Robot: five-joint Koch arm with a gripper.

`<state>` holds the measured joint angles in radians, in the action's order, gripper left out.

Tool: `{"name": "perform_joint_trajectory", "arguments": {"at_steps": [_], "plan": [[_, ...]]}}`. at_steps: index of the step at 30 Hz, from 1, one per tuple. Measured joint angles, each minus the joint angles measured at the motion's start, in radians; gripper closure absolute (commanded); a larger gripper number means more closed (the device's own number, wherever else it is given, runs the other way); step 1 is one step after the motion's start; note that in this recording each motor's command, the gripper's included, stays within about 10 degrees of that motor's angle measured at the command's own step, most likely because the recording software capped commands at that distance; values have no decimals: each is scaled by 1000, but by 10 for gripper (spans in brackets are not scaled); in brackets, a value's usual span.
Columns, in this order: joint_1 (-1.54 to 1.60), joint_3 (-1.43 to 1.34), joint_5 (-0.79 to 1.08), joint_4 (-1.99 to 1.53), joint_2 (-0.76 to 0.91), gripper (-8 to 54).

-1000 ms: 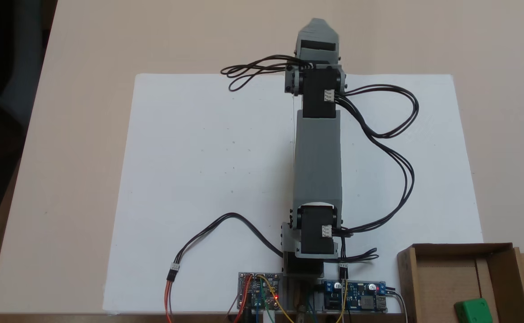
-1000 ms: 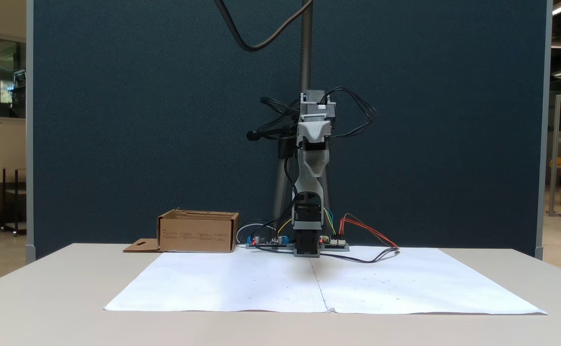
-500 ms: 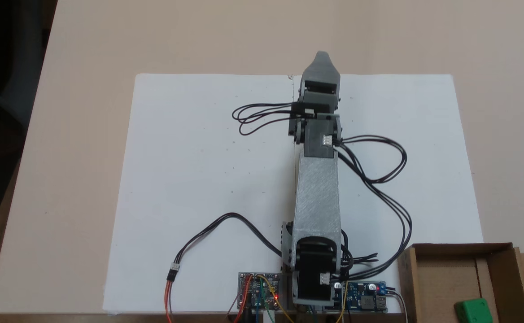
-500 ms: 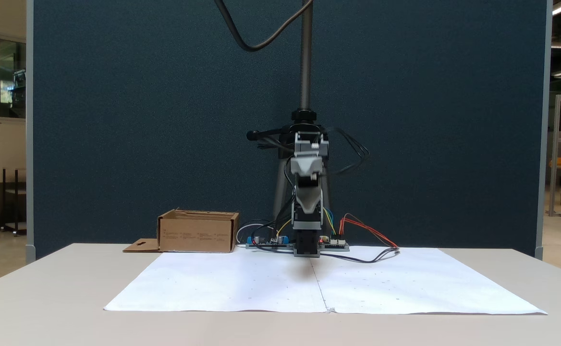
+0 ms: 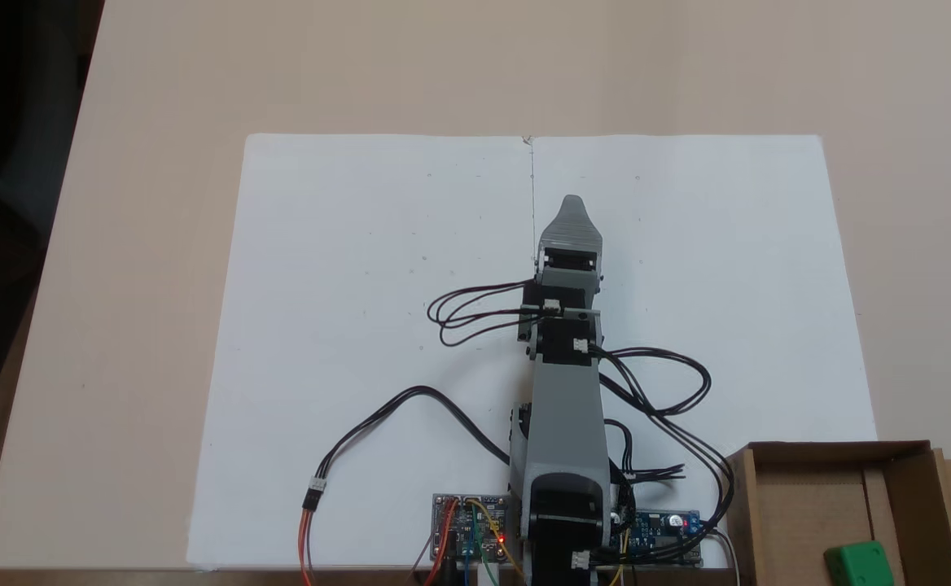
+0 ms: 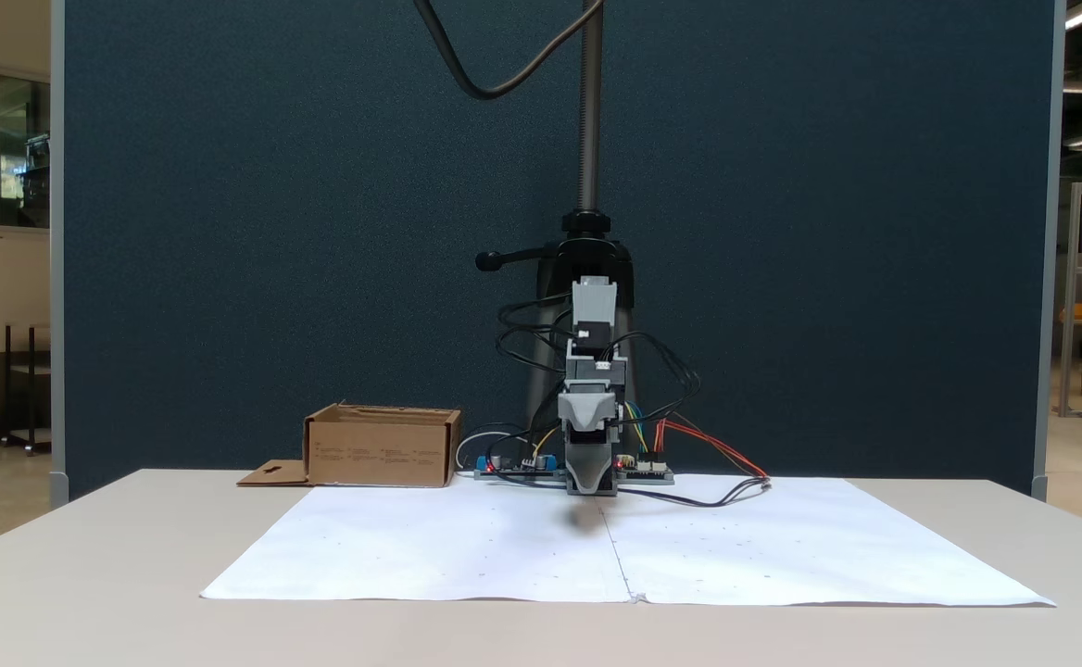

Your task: Grasp a green dice and put it in the bin.

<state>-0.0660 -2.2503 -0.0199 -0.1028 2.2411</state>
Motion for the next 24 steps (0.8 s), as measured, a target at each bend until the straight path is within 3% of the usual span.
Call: {"name": "perform_joint_trajectory", "arguments": {"at_steps": [24], "plan": [[21, -402, 21, 638, 15, 32]]}}
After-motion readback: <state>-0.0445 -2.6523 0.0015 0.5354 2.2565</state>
